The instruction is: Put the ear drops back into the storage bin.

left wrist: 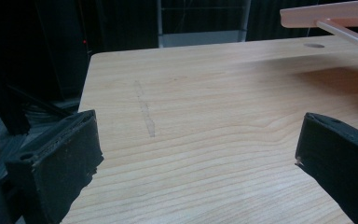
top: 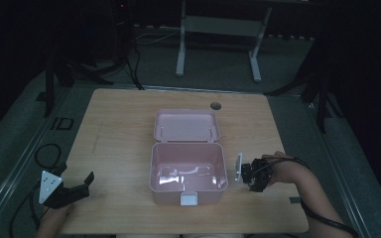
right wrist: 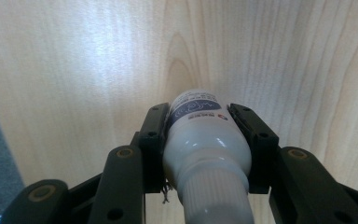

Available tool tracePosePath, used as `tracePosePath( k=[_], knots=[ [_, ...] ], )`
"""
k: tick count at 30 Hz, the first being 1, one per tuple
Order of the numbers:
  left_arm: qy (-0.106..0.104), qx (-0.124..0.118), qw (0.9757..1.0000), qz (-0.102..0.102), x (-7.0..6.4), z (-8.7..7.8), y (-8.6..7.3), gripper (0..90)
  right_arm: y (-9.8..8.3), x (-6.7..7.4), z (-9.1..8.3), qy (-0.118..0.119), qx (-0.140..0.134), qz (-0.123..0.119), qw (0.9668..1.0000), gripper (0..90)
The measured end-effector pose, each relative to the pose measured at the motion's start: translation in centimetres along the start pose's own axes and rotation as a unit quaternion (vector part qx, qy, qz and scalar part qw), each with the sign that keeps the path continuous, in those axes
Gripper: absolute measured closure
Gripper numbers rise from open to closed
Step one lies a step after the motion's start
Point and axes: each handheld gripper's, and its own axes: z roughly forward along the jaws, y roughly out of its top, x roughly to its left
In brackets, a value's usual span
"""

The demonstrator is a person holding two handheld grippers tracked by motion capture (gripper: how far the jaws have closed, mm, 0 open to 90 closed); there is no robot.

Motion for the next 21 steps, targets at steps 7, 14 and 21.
tracePosePath(
  k=[7,14,21],
  knots=[
    [0.0,0.0,1.0,0.0,0.0,0.0,0.0,0.4,-0.1,0.3,-0.8,0.001,0.004,0.001,1.0,59.7],
    [0.0,0.0,1.0,0.0,0.0,0.0,0.0,0.4,-0.1,0.7,-2.0,-0.001,0.008,-0.002,1.0,59.7],
    [0.001,0.001,1.0,0.0,0.0,0.0,0.0,0.4,0.1,1.1,-4.6,-0.007,0.003,-0.003,1.0,59.7]
  ],
)
